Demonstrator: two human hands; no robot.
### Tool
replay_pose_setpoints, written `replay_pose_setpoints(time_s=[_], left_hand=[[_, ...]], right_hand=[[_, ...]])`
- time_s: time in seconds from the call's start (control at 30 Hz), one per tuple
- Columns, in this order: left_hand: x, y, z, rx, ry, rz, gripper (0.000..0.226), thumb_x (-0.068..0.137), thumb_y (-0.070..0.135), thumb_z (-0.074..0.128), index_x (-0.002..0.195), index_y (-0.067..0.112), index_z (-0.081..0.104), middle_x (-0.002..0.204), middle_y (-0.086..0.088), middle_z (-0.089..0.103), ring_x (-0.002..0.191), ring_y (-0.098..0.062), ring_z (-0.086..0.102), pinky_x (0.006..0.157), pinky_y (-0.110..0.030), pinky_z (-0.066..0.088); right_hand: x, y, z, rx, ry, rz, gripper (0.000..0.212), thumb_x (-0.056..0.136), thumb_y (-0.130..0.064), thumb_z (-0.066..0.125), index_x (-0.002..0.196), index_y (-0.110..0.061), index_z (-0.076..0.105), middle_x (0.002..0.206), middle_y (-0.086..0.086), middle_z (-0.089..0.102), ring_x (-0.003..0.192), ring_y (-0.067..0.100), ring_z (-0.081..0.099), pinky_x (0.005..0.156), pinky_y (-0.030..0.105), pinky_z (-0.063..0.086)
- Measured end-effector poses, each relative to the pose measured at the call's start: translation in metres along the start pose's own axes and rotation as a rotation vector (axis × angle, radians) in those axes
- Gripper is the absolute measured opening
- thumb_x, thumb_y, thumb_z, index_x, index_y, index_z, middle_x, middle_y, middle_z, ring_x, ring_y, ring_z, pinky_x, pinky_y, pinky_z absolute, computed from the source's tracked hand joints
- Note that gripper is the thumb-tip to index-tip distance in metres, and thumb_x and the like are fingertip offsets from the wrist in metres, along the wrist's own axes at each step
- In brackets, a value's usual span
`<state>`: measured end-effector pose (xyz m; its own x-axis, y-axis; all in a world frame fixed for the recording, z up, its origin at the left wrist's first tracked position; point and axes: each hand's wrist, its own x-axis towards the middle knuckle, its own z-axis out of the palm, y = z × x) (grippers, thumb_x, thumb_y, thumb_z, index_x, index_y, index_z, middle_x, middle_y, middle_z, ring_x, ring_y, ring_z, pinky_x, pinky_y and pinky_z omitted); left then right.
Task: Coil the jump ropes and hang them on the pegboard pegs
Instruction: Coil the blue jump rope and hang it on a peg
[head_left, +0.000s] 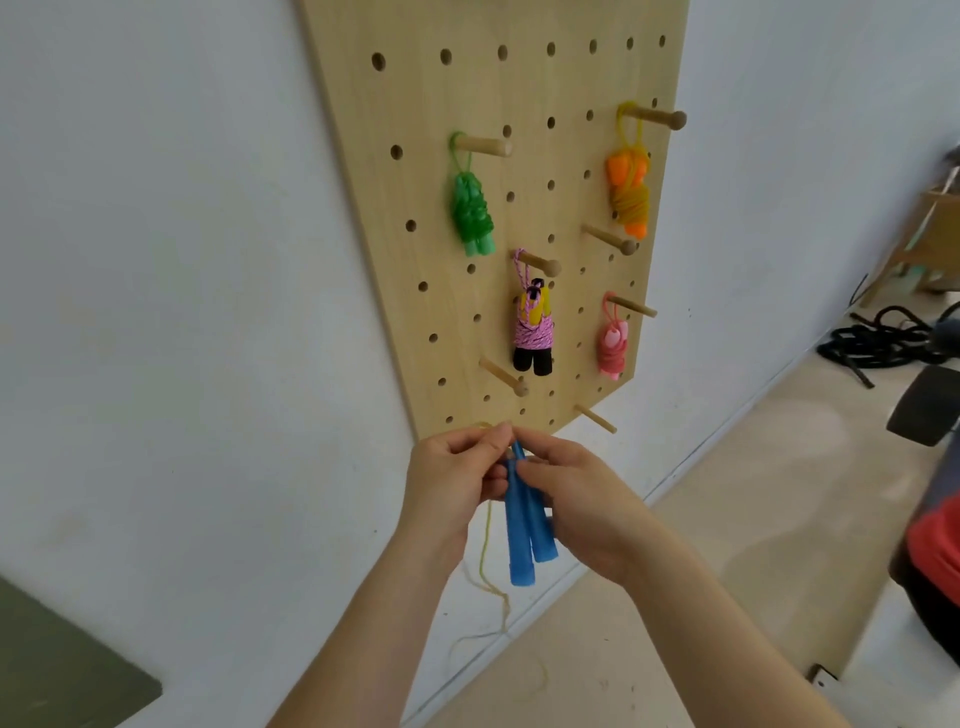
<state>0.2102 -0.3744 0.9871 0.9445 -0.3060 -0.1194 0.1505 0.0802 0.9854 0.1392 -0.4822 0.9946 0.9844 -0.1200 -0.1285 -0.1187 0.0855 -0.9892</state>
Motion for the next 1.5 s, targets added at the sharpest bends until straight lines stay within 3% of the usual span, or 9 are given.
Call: replay_pose_setpoints(time_s=[0.33,0.7,0.8,0.87,0.93,1.03,1.13,1.27,1.5], left_hand=[[0.009,0.006,-0.022,0.138,-0.138,-0.039,0.013,0.084,0.013,0.070,0.086,0.001,0.075,0.077,-0.012,0.073,0.070,-0.020,0.070,0.064,-0.025,0.054],[0.012,0.013,-0.026,-0.160,-0.026,-0.074,0.006,0.082,0.005,0.070,0.078,0.001,0.071,0.065,-0.006,0.063,0.053,-0.010,0.055,0.054,-0.019,0.050],[0.009,0.012,-0.030,0.210,0.010,0.053,0.014,0.083,0.024,0.073,0.079,0.010,0.075,0.068,-0.002,0.070,0.064,-0.013,0.064,0.062,-0.022,0.055],[0.007,0.010,-0.034,0.710,0.131,0.299,0.022,0.080,0.043,0.071,0.075,0.022,0.073,0.065,0.008,0.069,0.064,-0.008,0.066,0.061,-0.023,0.054],[0.002,0.014,-0.037,0.829,0.212,0.557,0.022,0.079,0.049,0.069,0.078,0.027,0.068,0.072,0.013,0.067,0.071,-0.005,0.063,0.064,-0.020,0.051],[0.002,0.024,-0.038,0.522,-0.125,0.517,0.028,0.084,0.047,0.060,0.108,0.033,0.068,0.103,0.018,0.068,0.103,0.000,0.061,0.088,-0.014,0.047],[0.001,0.031,-0.038,0.389,-0.419,0.354,0.031,0.088,0.034,0.055,0.115,0.026,0.068,0.093,0.005,0.071,0.087,-0.006,0.065,0.082,-0.019,0.050],[-0.002,0.036,-0.043,0.316,-0.513,0.324,0.032,0.088,0.013,0.059,0.119,0.019,0.067,0.068,0.001,0.054,0.060,-0.007,0.048,0.058,-0.015,0.042],[-0.003,0.049,-0.044,0.587,-0.427,0.370,0.029,0.088,0.007,0.064,0.108,0.026,0.070,0.072,0.013,0.072,0.076,-0.001,0.067,0.074,-0.008,0.047]], right_hand=[[0.013,-0.002,0.009,-0.676,0.023,-0.144,0.013,0.087,-0.014,0.060,0.097,-0.021,0.058,0.088,-0.002,0.066,0.078,0.013,0.067,0.078,0.032,0.058],[0.000,0.005,0.005,0.259,-0.258,0.293,0.030,0.097,-0.029,0.052,0.124,-0.017,0.050,0.085,0.016,0.058,0.068,0.030,0.065,0.067,0.045,0.059],[-0.001,0.007,0.000,0.125,-0.201,0.241,0.030,0.098,-0.031,0.053,0.121,-0.013,0.053,0.078,0.008,0.053,0.054,0.016,0.052,0.049,0.026,0.048],[-0.002,0.007,-0.007,0.112,-0.173,0.202,0.031,0.098,-0.030,0.053,0.119,-0.008,0.055,0.075,0.005,0.050,0.051,0.013,0.046,0.044,0.023,0.039],[-0.004,0.006,-0.013,0.132,-0.194,0.176,0.032,0.098,-0.029,0.054,0.118,-0.005,0.056,0.074,0.005,0.050,0.050,0.013,0.043,0.043,0.022,0.036],[-0.006,0.004,-0.018,0.197,-0.316,0.152,0.034,0.095,-0.031,0.057,0.117,-0.004,0.057,0.075,0.005,0.050,0.047,0.011,0.042,0.039,0.019,0.034],[-0.006,0.002,-0.024,0.274,-0.440,0.141,0.032,0.093,-0.031,0.056,0.114,-0.007,0.058,0.075,0.006,0.048,0.044,0.008,0.042,0.037,0.017,0.034],[-0.006,0.001,-0.032,0.334,-0.522,0.151,0.028,0.094,-0.027,0.054,0.112,-0.008,0.062,0.075,0.005,0.049,0.044,0.006,0.042,0.036,0.015,0.035],[-0.009,0.001,-0.035,0.127,-0.388,0.088,0.032,0.087,-0.003,0.066,0.118,-0.007,0.063,0.078,0.004,0.047,0.061,0.011,0.042,0.056,0.020,0.039]])
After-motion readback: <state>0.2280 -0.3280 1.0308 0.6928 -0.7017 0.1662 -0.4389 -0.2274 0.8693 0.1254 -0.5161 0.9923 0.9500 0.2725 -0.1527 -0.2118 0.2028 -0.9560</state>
